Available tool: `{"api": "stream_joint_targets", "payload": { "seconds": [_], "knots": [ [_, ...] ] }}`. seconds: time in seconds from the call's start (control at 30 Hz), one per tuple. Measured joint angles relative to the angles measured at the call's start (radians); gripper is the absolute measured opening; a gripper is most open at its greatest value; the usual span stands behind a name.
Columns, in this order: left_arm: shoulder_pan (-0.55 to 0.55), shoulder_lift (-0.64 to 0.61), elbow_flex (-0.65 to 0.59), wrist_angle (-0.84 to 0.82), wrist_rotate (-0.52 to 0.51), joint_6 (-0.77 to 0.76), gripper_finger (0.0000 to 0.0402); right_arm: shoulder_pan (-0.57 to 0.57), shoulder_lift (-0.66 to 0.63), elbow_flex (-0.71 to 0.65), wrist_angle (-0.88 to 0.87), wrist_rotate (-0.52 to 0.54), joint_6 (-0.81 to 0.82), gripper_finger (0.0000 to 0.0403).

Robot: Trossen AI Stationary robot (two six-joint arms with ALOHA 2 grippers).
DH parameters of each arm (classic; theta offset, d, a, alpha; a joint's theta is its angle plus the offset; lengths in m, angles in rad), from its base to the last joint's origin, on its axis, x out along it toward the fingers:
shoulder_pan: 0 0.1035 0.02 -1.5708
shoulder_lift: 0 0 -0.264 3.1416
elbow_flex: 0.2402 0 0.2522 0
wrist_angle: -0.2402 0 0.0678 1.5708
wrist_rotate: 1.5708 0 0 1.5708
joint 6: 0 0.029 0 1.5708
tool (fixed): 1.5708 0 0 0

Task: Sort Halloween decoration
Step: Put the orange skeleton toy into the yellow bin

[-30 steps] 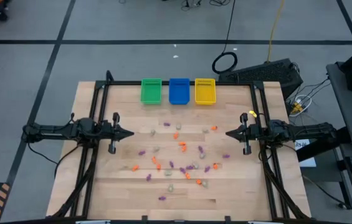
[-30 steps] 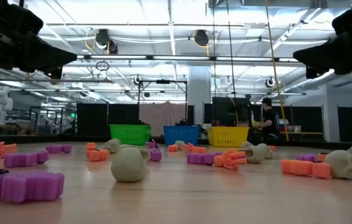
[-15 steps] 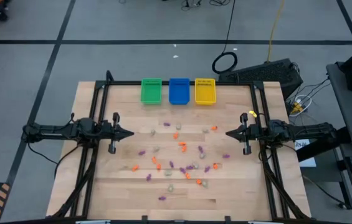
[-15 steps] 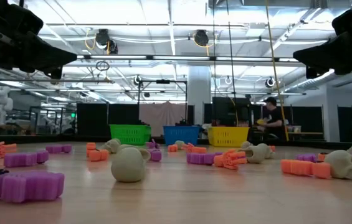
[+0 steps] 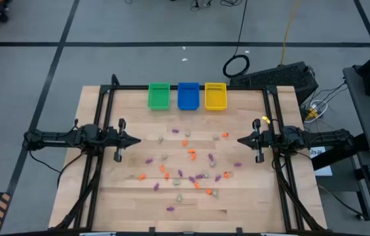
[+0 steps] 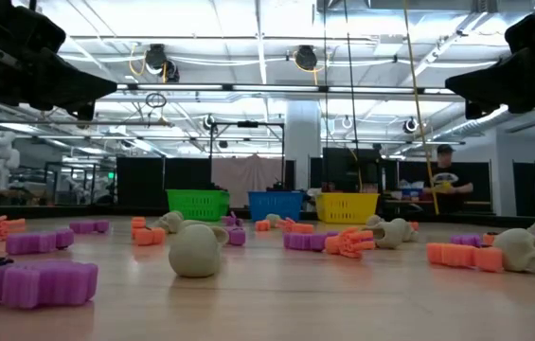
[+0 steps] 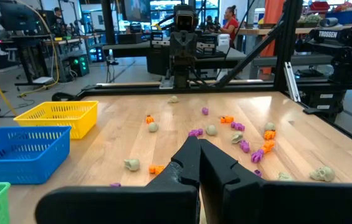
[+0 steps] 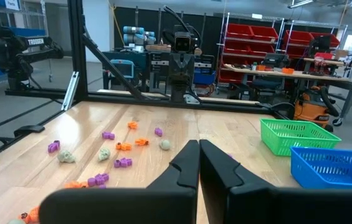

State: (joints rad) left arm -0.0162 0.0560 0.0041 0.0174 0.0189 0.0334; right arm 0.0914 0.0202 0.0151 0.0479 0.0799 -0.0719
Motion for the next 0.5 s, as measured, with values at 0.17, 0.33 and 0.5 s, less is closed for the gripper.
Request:
{"api": "stream_joint_targets", "payload": {
  "seconds": [0.17, 0.33, 0.5],
  "knots": [
    [0.0, 0.0, 0.0, 0.0, 0.0, 0.0, 0.0, 0.0, 0.0, 0.0, -0.002, -0.001, 0.009, 0.0],
    [0.0, 0.0, 0.0, 0.0, 0.0, 0.0, 0.0, 0.0, 0.0, 0.0, -0.002, -0.001, 0.061, 0.0],
    [0.0, 0.0, 0.0, 0.0, 0.0, 0.0, 0.0, 0.0, 0.0, 0.0, 0.001, -0.02, 0.103, 0.0]
  ]
}}
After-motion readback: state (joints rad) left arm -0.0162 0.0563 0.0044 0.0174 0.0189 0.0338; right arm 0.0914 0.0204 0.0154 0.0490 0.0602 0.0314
